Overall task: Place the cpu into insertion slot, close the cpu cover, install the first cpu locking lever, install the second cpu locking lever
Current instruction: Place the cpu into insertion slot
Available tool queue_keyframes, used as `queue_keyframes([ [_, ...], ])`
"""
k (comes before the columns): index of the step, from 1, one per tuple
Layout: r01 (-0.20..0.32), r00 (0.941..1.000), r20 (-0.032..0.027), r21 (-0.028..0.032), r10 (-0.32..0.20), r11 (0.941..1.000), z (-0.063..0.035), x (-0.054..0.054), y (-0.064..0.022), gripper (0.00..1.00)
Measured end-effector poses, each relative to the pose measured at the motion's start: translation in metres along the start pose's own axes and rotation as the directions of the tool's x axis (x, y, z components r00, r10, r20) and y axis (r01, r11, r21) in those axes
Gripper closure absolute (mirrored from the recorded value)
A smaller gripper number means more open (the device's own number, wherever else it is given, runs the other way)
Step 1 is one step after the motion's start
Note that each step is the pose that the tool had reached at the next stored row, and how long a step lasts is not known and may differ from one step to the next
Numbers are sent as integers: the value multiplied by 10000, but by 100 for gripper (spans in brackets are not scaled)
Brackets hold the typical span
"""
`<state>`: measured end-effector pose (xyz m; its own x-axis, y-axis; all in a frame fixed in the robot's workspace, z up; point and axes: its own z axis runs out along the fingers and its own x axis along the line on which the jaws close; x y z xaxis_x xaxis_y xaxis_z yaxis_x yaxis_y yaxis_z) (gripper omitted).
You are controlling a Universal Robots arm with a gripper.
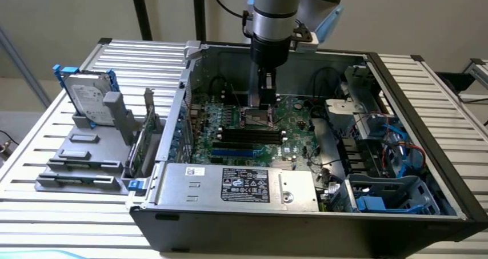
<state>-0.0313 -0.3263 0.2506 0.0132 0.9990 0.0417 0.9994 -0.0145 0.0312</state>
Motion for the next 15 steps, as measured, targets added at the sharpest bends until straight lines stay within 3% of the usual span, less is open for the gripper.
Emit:
queue_keyframes([
  [15,-32,10000,5,0,32,10000,272,10,-9,45],
])
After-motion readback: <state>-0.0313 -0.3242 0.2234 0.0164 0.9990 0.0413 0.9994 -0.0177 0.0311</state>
